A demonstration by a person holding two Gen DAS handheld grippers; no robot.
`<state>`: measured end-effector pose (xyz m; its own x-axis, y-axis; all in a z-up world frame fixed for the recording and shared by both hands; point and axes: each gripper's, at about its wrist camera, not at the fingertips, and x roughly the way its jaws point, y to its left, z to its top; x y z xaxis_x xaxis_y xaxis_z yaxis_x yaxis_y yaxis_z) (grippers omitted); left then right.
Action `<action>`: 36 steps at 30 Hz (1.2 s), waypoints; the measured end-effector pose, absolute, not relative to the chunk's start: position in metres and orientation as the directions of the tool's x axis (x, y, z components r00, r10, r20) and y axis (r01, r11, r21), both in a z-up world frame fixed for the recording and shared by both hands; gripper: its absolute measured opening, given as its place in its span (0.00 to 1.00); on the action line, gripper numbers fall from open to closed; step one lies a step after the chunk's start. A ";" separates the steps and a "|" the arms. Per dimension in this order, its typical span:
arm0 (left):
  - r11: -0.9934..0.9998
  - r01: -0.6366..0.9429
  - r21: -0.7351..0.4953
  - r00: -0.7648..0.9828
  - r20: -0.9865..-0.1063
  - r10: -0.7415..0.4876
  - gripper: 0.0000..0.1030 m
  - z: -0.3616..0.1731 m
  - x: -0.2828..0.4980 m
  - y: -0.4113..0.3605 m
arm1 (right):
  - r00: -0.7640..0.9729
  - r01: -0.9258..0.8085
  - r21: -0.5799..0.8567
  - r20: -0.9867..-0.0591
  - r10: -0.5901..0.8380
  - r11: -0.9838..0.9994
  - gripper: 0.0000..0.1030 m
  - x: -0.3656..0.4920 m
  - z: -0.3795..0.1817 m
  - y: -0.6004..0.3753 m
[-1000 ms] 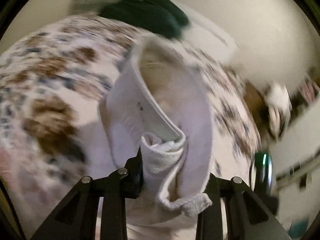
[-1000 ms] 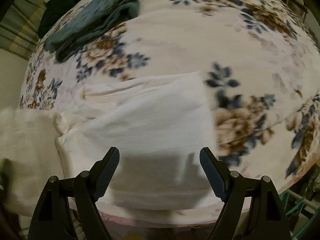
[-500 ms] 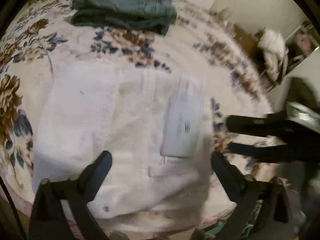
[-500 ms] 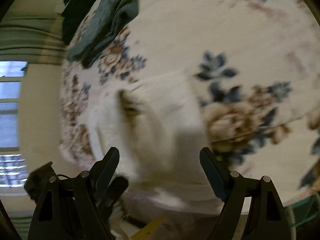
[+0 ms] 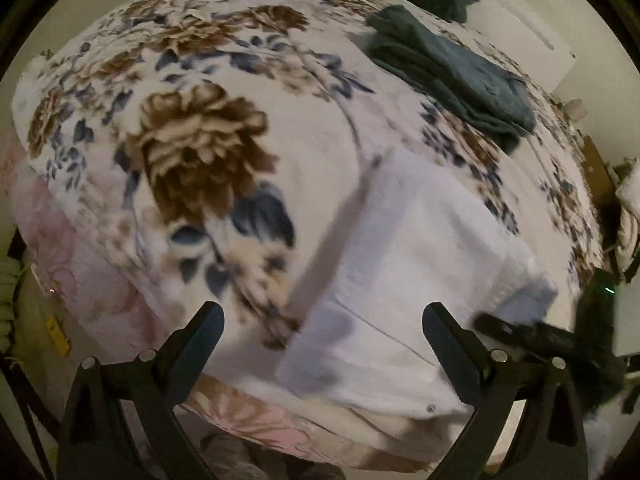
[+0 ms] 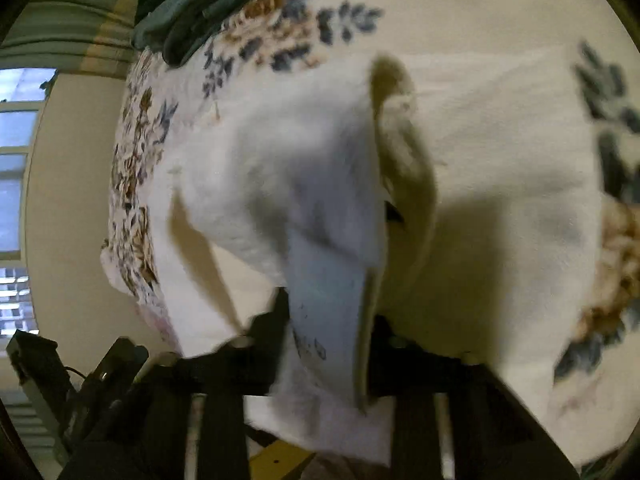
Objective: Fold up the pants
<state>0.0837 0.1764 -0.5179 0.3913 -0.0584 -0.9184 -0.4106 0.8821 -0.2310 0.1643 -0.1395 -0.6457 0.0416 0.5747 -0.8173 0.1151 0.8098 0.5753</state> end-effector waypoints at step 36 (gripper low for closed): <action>0.782 -0.204 -0.589 0.198 -0.807 -0.556 0.65 -0.573 0.257 0.121 | 0.097 0.452 0.435 -0.892 0.442 0.779 0.67 0.142 -0.646 -0.320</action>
